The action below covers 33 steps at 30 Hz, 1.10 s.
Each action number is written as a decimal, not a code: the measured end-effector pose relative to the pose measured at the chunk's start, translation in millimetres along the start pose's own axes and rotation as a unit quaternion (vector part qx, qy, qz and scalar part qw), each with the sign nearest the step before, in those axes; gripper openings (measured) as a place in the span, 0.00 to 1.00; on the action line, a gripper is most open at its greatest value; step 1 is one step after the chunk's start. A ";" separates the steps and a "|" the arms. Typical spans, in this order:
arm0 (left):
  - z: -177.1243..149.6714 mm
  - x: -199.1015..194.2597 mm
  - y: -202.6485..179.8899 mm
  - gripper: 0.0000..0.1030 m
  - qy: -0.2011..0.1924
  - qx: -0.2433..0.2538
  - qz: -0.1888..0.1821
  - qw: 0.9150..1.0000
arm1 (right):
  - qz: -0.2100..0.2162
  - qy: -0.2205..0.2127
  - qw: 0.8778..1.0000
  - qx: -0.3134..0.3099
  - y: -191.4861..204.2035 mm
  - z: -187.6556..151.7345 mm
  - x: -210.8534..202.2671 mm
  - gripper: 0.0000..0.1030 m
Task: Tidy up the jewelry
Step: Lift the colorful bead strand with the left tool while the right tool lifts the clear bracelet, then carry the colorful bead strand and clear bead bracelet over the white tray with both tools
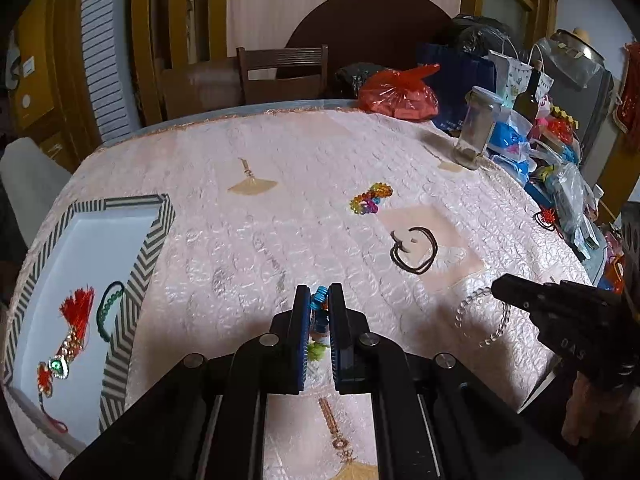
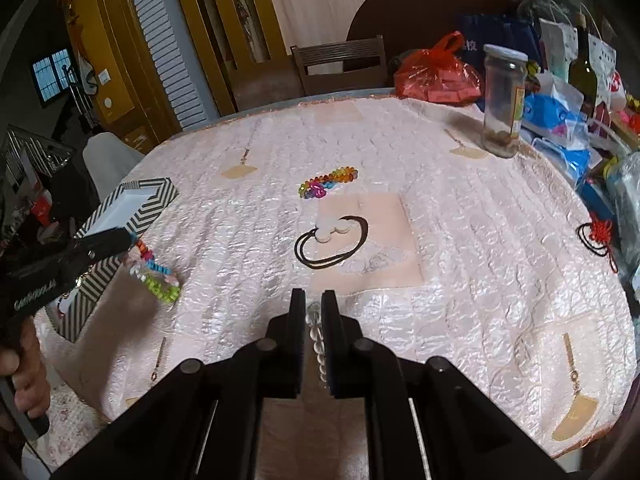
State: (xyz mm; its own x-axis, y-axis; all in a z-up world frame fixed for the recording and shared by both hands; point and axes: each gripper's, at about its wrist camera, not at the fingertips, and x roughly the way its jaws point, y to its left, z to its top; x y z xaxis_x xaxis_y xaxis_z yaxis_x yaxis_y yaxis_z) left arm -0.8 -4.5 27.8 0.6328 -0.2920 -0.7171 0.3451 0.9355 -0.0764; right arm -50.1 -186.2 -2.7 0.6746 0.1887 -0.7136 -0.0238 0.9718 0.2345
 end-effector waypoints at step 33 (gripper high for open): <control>-7.8 7.0 27.9 0.32 -0.002 -0.042 0.005 0.999 | -0.035 0.017 0.999 -0.027 37.9 12.7 32.8 0.08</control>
State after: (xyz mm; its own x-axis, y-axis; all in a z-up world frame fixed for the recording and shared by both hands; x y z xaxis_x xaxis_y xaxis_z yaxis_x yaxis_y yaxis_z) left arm 7.8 21.1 15.3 0.6393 -0.2830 -0.7150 0.2788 0.9518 -0.1275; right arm -19.5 -145.0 -8.8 0.6505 0.1236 -0.7494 -0.0180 0.9889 0.1474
